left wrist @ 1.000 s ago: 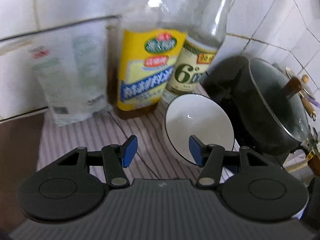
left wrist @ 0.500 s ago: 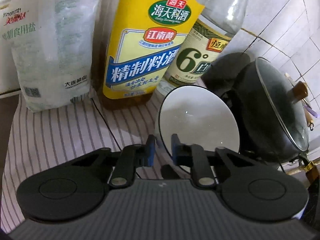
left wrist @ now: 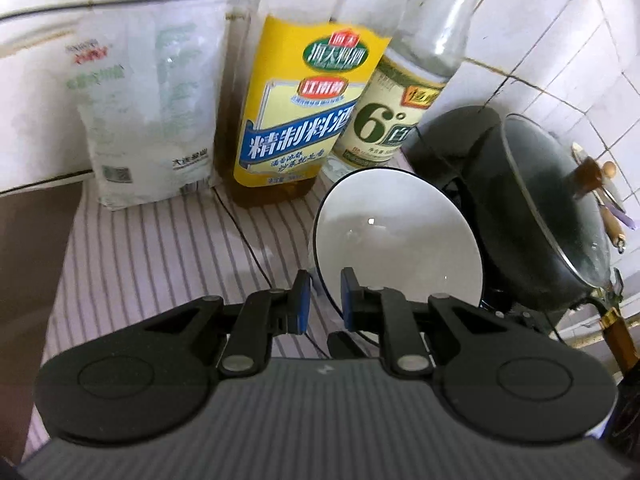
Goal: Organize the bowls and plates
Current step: 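Carry the third bowl and lower it into the nested bowls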
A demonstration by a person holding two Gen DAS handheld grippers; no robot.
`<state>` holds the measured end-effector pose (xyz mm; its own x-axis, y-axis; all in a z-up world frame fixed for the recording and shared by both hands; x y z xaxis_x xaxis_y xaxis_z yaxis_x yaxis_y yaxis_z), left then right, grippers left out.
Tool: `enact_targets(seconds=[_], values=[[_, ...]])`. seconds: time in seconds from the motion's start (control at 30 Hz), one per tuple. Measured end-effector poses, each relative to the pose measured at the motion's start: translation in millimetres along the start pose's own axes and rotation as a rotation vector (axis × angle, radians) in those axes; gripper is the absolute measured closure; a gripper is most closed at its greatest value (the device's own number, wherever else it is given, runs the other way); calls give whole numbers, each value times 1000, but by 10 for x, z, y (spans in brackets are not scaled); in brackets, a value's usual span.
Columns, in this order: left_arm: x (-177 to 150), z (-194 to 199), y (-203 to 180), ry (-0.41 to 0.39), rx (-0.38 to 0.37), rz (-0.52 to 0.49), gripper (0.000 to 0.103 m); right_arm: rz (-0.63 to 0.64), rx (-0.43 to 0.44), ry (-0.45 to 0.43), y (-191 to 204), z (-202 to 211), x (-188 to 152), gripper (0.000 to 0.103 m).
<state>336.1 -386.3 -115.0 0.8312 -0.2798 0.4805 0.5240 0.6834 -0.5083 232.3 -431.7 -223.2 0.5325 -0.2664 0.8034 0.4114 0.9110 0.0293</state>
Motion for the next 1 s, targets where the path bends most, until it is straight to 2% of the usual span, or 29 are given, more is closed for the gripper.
enact_targets(seconds=[0.27, 0.57, 0.73, 1.0], values=[[-139, 554, -157, -15, 34, -37, 89, 4, 33, -37, 167, 521, 50, 9], [-443, 1198, -290, -15, 144, -75, 89, 23, 105, -70, 428, 1137, -22, 9], [-579, 1468, -432, -18, 206, -131, 89, 37, 111, -86, 538, 1432, -32, 9], [-737, 1735, -526, -17, 202, -96, 89, 56, 131, -87, 519, 1732, -49, 9]])
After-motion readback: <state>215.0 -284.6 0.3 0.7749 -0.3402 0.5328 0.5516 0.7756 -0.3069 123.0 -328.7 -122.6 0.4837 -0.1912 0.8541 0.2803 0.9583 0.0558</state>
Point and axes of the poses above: each gripper's, at about its wrist camera, not at the fingertips, and z roughly against the way its jaws point, y to its left, x to its top, the point moved 2 cm from there along -z, roughly the way its jaws point, and after that the axes turned 11 degrees about -x, right-handed, at the moved point
